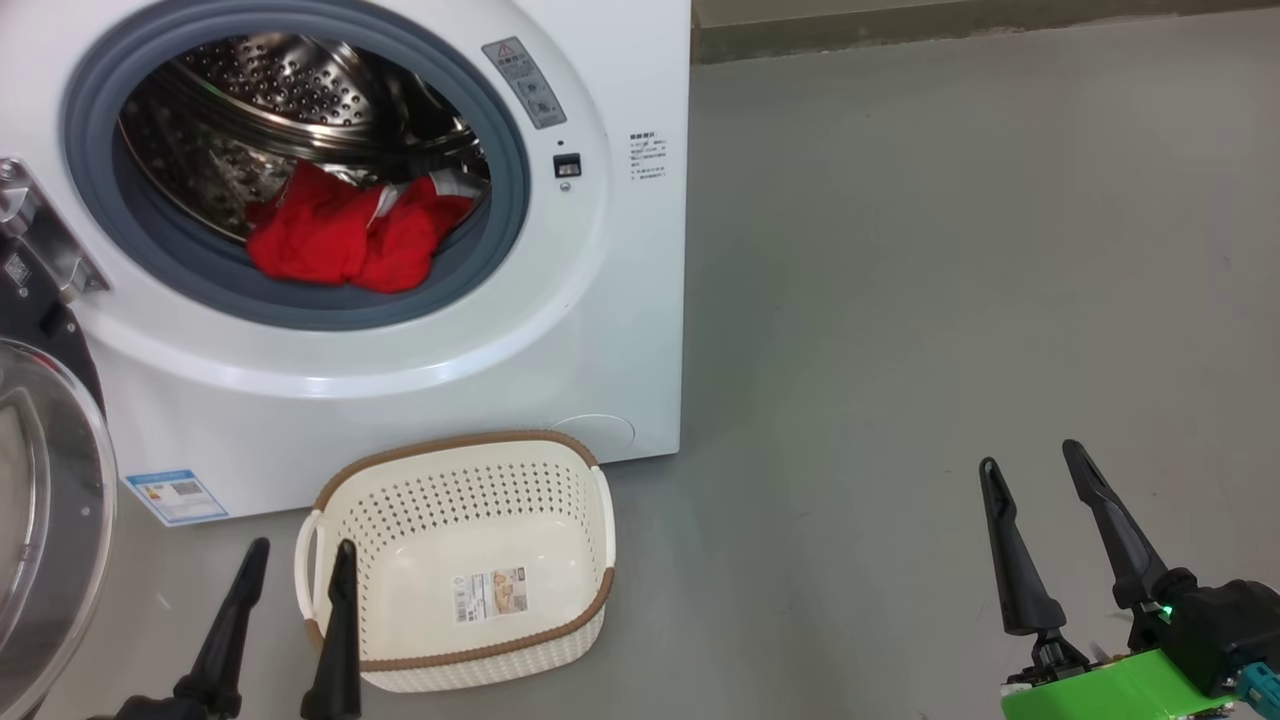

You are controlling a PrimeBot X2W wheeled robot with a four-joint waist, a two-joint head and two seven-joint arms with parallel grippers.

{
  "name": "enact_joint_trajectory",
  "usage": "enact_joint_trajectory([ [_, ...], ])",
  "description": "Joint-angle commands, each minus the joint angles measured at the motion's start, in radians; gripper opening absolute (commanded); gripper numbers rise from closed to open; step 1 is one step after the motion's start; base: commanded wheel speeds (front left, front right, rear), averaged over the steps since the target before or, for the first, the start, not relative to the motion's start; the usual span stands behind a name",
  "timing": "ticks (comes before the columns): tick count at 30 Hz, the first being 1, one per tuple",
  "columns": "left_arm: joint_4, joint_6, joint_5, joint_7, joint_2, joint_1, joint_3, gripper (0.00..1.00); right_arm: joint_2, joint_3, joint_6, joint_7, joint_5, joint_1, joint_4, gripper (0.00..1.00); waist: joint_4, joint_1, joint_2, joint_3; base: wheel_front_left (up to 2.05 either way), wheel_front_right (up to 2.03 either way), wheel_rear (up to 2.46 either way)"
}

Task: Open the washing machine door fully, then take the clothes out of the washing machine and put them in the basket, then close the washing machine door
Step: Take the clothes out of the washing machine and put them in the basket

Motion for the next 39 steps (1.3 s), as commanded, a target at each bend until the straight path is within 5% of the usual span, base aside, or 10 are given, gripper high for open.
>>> enact_joint_trajectory([
  [1,-0.018,-0.001,0.009,-0.005,0.005,-0.01,0.035,1.0,-0.009,0.016,0.006,-0.006,0.004,-0.011,-0.023,1.0,0.001,0.0,-0.0001,0.0,0.0,0.0,0.0],
  [39,-0.033,0.022,0.012,-0.005,0.011,-0.014,0.004,1.0,-0.009,0.037,0.006,-0.006,0.019,-0.007,-0.015,1.0,0.006,0.0,-0.0001,-0.005,0.65,-0.65,0.0],
])
